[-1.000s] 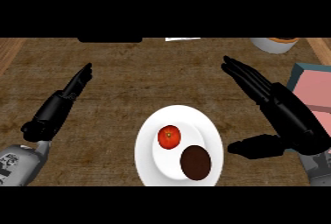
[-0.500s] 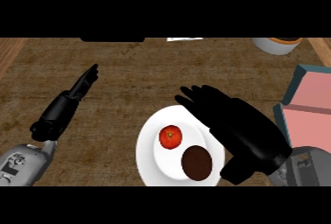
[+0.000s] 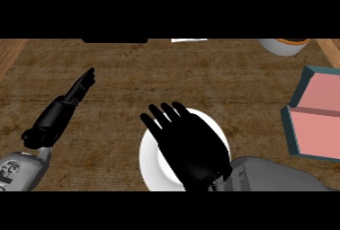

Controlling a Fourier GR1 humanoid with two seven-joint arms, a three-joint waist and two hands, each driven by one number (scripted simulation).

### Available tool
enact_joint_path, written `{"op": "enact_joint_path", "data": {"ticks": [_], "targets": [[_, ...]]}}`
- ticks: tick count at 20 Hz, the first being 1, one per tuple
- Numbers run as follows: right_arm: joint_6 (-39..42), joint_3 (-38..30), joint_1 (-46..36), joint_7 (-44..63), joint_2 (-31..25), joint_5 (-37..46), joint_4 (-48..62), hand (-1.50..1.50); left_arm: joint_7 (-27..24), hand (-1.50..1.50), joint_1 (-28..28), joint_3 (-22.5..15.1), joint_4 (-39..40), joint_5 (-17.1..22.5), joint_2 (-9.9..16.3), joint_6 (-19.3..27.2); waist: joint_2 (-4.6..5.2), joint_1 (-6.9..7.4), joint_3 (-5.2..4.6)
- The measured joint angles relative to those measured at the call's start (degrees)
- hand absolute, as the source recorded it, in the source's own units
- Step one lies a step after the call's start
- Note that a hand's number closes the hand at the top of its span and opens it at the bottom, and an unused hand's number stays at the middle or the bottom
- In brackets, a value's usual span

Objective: Pick the tomato from the plate and place it in the cardboard box

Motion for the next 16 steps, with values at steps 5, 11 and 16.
{"op": "enact_joint_path", "data": {"ticks": [5,11,16], "targets": [[0.77,1.12,0.65,1.6,5.42,1.59,4.31,-1.5,0.39,0.0,-0.22,0.49,0.13,-1.52,-1.46,-0.1,0.05,-0.29,0.04],[1.42,3.54,2.45,2.0,8.27,6.79,7.45,-1.5,1.16,0.0,-0.47,1.84,0.23,-2.45,-2.33,-0.86,0.07,-0.47,0.07],[1.85,2.81,3.69,0.44,10.57,12.36,11.55,-1.5,1.73,0.0,0.35,2.5,-1.04,-3.78,-3.4,-1.6,0.12,-0.38,0.09]]}}
